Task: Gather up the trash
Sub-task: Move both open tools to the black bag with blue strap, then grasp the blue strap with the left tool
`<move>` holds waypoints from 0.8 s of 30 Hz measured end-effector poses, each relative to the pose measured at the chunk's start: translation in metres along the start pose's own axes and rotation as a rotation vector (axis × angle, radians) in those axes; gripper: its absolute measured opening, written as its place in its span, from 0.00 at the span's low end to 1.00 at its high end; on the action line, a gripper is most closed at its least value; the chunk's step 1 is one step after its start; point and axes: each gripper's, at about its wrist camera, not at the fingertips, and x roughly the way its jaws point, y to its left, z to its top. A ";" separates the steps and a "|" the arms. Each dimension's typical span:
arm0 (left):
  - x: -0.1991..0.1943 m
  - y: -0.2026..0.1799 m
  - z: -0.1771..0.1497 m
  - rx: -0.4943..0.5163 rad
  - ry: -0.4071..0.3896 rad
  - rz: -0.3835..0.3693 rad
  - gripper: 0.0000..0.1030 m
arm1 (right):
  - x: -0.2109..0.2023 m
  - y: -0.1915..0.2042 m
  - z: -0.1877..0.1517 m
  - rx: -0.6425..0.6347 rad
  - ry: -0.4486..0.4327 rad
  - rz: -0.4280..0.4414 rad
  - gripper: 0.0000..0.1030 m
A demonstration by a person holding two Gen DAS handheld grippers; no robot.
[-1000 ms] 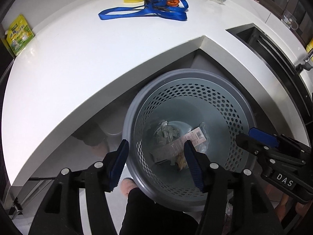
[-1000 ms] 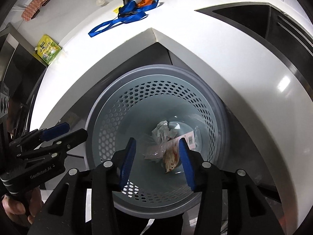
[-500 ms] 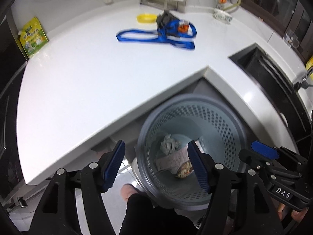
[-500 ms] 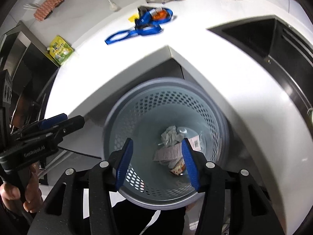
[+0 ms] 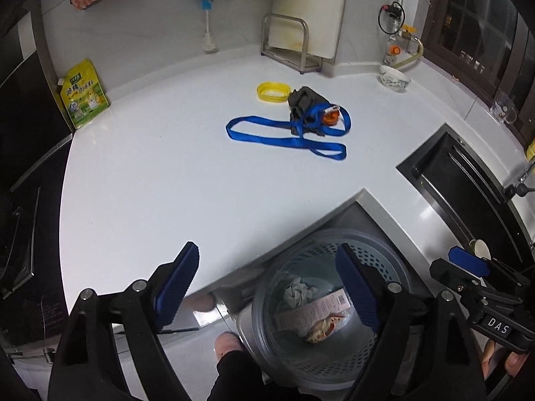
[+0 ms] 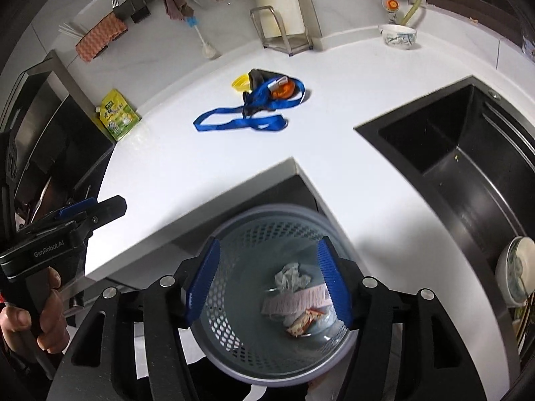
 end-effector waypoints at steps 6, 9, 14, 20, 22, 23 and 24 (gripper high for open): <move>0.024 0.004 0.035 0.014 -0.029 -0.014 0.86 | 0.011 -0.003 0.022 0.025 -0.014 -0.028 0.59; 0.041 0.001 0.054 0.047 -0.041 -0.027 0.87 | 0.016 -0.005 0.033 0.061 -0.018 -0.046 0.59; 0.083 -0.009 0.088 0.102 -0.042 -0.064 0.87 | 0.029 -0.009 0.051 0.105 -0.014 -0.089 0.59; 0.132 -0.026 0.112 0.144 -0.003 -0.093 0.88 | 0.045 -0.020 0.065 0.181 -0.016 -0.114 0.59; 0.144 -0.030 0.119 0.155 -0.003 -0.099 0.88 | 0.049 -0.024 0.068 0.200 -0.015 -0.119 0.59; 0.149 -0.031 0.123 0.162 -0.005 -0.105 0.88 | 0.051 -0.026 0.069 0.211 -0.015 -0.122 0.59; 0.153 -0.031 0.126 0.170 -0.011 -0.109 0.88 | 0.053 -0.027 0.070 0.218 -0.014 -0.123 0.59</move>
